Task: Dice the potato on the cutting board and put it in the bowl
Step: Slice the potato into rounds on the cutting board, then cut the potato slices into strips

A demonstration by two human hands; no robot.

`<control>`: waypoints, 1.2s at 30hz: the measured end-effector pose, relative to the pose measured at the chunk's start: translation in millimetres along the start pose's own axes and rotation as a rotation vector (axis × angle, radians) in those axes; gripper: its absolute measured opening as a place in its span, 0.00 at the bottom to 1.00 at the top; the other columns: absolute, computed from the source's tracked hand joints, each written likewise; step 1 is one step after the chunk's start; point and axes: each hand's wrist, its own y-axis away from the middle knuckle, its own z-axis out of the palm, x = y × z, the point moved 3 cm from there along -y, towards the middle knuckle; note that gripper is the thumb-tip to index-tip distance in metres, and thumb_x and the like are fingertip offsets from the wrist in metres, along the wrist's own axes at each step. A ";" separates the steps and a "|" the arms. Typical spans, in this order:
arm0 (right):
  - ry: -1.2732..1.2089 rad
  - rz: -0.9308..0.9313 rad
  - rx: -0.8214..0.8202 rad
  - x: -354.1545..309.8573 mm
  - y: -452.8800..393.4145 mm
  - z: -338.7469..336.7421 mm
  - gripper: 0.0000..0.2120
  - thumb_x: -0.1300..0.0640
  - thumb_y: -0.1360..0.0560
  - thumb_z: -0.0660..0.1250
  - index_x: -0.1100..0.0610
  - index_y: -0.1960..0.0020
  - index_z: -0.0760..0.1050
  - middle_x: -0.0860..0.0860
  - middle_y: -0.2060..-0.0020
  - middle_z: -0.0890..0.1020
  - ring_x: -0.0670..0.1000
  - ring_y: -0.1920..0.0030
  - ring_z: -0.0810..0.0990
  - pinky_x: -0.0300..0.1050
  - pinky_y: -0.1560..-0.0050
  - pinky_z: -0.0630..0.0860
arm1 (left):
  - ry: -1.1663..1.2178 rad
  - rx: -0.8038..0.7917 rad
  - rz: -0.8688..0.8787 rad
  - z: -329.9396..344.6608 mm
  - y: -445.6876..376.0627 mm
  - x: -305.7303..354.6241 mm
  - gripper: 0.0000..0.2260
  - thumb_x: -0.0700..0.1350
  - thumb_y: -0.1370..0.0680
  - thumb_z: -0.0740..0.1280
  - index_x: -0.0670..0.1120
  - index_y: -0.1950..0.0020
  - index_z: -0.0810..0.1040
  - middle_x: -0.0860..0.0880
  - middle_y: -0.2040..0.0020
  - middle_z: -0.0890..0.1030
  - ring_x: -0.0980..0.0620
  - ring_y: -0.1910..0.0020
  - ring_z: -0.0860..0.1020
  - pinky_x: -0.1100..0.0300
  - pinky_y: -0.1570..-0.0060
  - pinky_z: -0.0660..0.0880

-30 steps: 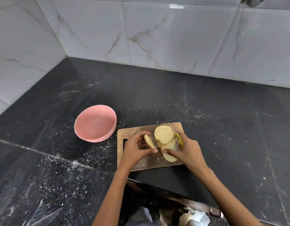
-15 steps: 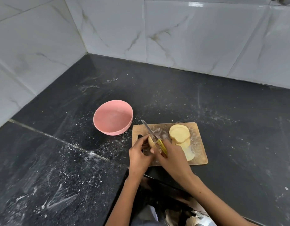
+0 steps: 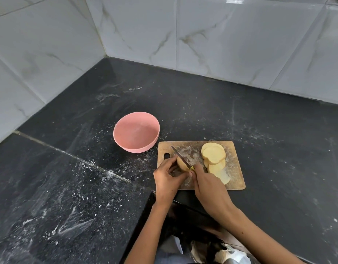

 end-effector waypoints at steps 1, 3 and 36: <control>0.014 0.019 -0.002 1.8 1.1 0.6 0.08 0.49 0.17 0.48 0.53 0.49 0.60 0.50 0.66 0.75 0.55 0.66 0.74 0.50 0.63 0.72 | -0.016 -0.010 0.009 0.5 -0.4 -0.4 0.30 0.49 0.40 0.79 0.43 0.41 0.81 0.51 0.50 0.83 0.55 0.52 0.83 0.54 0.50 0.81; 0.020 0.044 0.019 6.1 1.8 0.9 0.08 0.49 0.17 0.48 0.52 0.51 0.60 0.49 0.66 0.74 0.54 0.67 0.72 0.49 0.64 0.69 | -0.101 -0.047 0.040 0.1 -4.3 2.8 0.31 0.43 0.41 0.82 0.42 0.39 0.80 0.53 0.49 0.81 0.54 0.51 0.82 0.56 0.49 0.80; -0.078 0.214 -0.001 39.9 2.3 6.0 0.09 0.52 0.17 0.50 0.55 0.52 0.64 0.49 0.68 0.72 0.52 0.68 0.69 0.48 0.68 0.61 | -0.530 -0.627 0.224 8.4 -32.8 15.5 0.25 0.38 0.29 0.75 0.46 0.33 0.76 0.50 0.26 0.68 0.52 0.27 0.65 0.59 0.27 0.59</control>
